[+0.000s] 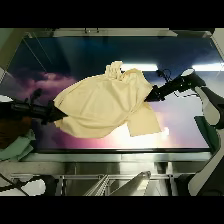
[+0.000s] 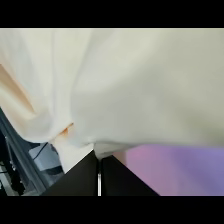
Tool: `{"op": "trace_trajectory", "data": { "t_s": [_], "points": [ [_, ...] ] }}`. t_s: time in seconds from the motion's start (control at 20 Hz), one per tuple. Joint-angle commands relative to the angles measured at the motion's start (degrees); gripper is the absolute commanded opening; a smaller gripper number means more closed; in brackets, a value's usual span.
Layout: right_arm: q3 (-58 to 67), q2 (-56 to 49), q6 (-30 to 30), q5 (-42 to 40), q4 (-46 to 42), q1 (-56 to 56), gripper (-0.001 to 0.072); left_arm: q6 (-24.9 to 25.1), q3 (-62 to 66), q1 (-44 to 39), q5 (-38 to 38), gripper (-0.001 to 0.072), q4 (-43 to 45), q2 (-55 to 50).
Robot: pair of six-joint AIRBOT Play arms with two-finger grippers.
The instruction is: Fold the shirts.
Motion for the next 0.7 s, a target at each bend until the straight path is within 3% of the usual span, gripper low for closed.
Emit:
{"op": "trace_trajectory", "data": {
  "t_s": [0.0,0.2,0.35,0.45,0.55,0.65],
  "points": [
    [0.0,6.67,-0.66,5.03,3.87,-0.35,0.0024,2.8,7.17,1.11,-7.43,0.0022,-15.1,3.76],
    [0.02,24.41,-2.14,7.89,15.06,-3.96,0.0024,5.27,15.12,5.46,-14.82,0.0022,-34.29,13.44],
    [1.07,43.69,-5.33,3.87,23.76,-7.87,0.0025,10.12,20.46,10.47,-17.81,0.0023,-65.02,21.46],
    [2.91,56.02,-6.62,-5.35,21.46,-9.94,0.0025,11.47,25.35,14.64,-17.44,0.0022,-80.08,26.23],
    [4.02,66.58,-6.58,-16.04,13.77,-10.47,0.0024,11.37,30.14,20.72,-15.28,0.0022,-83.47,30.12],
    [4.02,73.59,-6.49,-24.15,5.9,-10.47,0.0025,11.26,33.77,27.41,-12.81,0.0022,-81.13,32.41]
  ]
}}
